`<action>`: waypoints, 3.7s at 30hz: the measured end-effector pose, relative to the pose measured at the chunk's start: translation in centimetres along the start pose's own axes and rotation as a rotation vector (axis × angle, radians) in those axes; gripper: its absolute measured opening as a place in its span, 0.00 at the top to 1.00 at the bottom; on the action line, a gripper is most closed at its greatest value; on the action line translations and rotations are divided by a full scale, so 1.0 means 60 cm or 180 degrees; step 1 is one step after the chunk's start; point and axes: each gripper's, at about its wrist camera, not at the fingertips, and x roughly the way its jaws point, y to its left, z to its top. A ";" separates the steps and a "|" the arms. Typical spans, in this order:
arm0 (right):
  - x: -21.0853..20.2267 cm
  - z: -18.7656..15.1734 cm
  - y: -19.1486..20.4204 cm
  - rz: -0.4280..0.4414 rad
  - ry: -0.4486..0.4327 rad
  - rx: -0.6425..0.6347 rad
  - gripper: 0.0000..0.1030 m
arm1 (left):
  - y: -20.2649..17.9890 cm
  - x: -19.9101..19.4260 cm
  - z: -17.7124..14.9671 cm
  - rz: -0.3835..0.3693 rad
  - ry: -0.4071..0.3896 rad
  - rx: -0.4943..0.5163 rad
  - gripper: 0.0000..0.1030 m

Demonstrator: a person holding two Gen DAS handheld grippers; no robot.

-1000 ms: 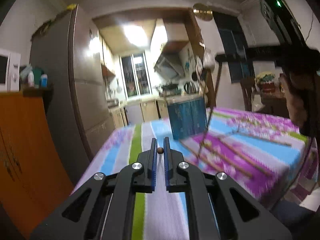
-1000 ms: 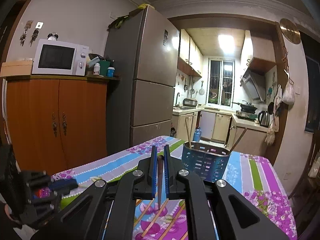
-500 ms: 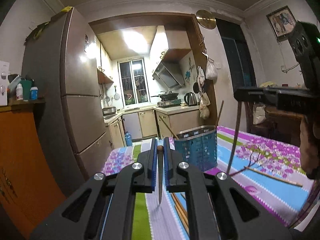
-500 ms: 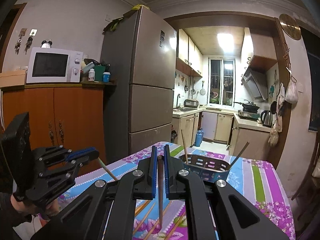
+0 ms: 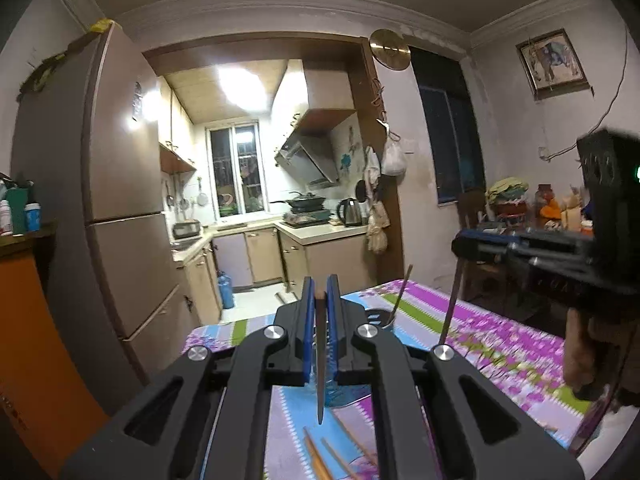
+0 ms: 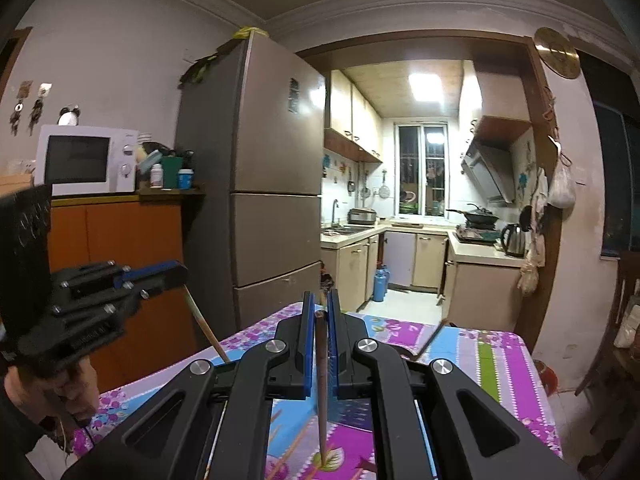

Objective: Organize utensils
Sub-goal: 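Lower the left tool's chopstick into the holder while the right tool inserts its own, then open both tools and move them back to the remaining chopsticks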

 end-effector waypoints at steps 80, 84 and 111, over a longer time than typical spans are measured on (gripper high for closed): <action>0.016 0.110 -0.068 -0.0197 -0.0258 -0.0203 0.63 | 0.028 0.066 0.029 0.0043 0.0059 -0.0190 0.47; -0.087 0.031 -0.020 -0.0053 -0.0286 -0.0249 0.62 | 0.021 -0.034 -0.080 0.0120 0.0230 -0.0042 0.43; -0.162 -0.375 0.097 0.0005 0.1011 0.0356 0.68 | -0.149 -0.072 -0.413 -0.0001 0.1304 -0.0121 0.79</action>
